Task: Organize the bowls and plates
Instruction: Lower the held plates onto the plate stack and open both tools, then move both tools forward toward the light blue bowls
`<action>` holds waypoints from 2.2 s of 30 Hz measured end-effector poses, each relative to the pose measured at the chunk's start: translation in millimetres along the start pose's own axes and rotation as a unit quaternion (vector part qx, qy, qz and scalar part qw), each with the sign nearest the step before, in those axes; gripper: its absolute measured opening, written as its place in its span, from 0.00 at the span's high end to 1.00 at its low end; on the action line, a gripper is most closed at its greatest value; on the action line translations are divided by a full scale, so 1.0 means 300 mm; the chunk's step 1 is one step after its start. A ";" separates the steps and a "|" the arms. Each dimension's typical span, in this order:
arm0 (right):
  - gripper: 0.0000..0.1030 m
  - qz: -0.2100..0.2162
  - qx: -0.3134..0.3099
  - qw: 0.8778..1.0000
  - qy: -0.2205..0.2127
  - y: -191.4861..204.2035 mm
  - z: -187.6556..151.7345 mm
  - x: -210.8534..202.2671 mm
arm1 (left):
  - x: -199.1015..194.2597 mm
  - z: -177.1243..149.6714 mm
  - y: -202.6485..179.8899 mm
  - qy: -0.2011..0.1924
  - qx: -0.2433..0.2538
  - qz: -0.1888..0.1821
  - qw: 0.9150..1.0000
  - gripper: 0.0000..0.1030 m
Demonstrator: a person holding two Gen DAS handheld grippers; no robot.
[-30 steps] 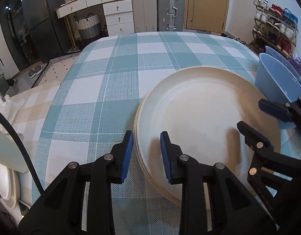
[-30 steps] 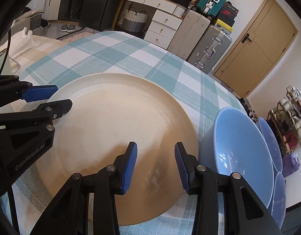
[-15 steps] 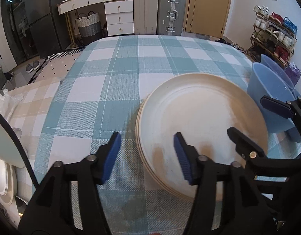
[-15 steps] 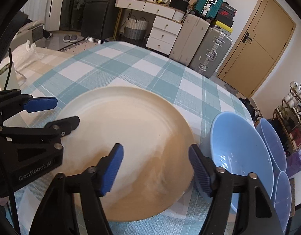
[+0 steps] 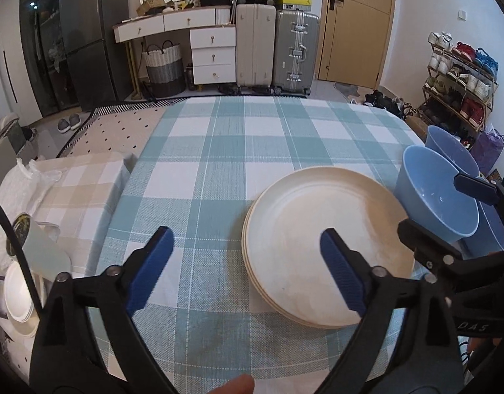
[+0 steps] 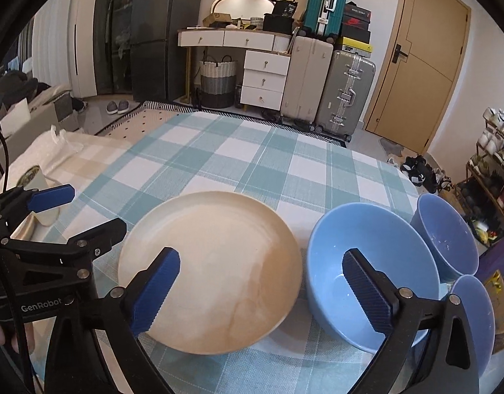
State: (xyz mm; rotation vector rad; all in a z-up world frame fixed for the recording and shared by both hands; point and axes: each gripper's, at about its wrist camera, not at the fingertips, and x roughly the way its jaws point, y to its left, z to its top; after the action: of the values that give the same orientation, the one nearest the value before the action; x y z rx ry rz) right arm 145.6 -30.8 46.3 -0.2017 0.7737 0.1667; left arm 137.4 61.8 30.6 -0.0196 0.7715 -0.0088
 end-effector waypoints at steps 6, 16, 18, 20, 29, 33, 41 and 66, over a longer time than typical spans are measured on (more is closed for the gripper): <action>0.01 0.007 0.024 1.000 -0.010 -0.072 0.001 -0.073 | -0.093 0.010 -0.023 -0.031 0.003 -0.002 1.000 0.02; 0.01 0.007 0.042 0.999 -0.030 -0.209 -0.018 -0.202 | -0.221 0.046 -0.143 -0.058 0.025 -0.029 0.998 0.02; 0.01 0.002 0.045 0.999 -0.031 -0.239 -0.024 -0.225 | -0.224 0.059 -0.172 -0.052 0.027 -0.039 0.998 0.02; 0.01 0.004 0.053 0.998 -0.032 -0.275 -0.028 -0.249 | -0.228 0.074 -0.201 -0.049 0.026 -0.051 0.997 0.02; 0.01 -0.013 0.100 0.995 -0.023 -0.475 -0.045 -0.341 | -0.201 0.147 -0.318 -0.018 0.026 -0.093 0.995 0.02; 0.01 -0.028 0.115 0.993 -0.019 -0.570 -0.052 -0.378 | -0.162 0.188 -0.374 0.001 0.023 -0.107 0.994 0.02; 0.01 -0.031 0.152 0.988 -0.015 -0.768 -0.069 -0.436 | -0.100 0.271 -0.565 0.023 0.030 -0.141 0.989 0.02; 0.01 -0.046 0.260 0.964 0.042 -1.262 -0.167 -0.233 | 0.269 0.479 -1.133 0.088 0.120 -0.163 0.975 0.02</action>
State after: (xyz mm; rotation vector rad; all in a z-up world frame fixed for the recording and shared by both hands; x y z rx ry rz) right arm 146.9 -414.4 105.7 0.2547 0.8646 -0.1374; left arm 295.2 -277.2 84.3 0.0849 0.9338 -0.4198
